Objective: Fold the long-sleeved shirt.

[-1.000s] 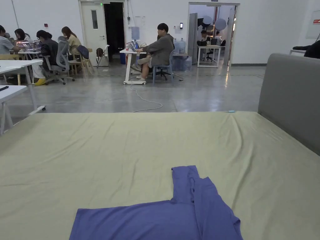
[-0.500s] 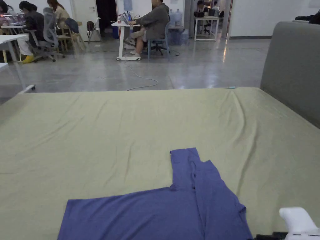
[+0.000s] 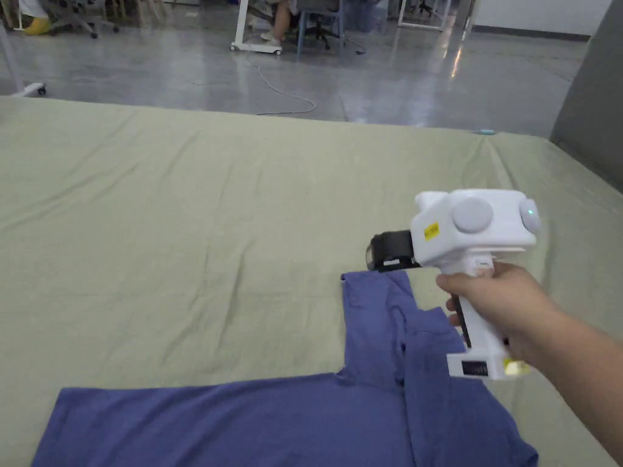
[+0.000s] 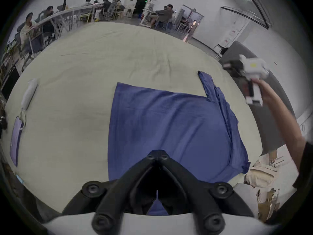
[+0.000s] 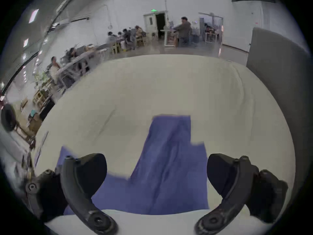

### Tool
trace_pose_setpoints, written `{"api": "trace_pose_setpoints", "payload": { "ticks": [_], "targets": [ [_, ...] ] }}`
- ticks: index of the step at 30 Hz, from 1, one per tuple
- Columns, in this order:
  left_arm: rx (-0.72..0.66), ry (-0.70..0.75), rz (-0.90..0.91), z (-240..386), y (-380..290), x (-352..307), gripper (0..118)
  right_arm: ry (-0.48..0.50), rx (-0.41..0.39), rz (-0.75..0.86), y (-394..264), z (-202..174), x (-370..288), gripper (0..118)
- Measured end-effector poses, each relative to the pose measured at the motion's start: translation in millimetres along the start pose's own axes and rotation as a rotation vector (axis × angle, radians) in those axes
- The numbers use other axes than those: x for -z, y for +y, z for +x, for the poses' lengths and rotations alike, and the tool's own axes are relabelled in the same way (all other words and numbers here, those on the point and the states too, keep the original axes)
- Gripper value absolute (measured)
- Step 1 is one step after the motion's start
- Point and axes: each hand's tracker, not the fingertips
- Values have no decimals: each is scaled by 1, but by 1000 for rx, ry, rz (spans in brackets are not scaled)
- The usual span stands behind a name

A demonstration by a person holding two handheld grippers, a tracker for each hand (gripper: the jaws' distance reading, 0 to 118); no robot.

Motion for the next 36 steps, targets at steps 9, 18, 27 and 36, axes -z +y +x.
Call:
{"api": "trace_pose_setpoints", "payload": {
  "ticks": [9,18,27,36],
  "targets": [
    [-28,-13,-57,-13,-3,31,0,-60,199,-255,5,14,94,0],
    [-20,-46,-23,-4,-27,-12,0,-13,-83,42,-46,-21,-83,0],
    [-47,-75,-7,2,-52,-43,0,1,15,-110,-245,-41,-118,0],
    [-81,-102,0,5,-53,-71,0,-7,184,-140,-301,-43,-96,1]
  ]
}}
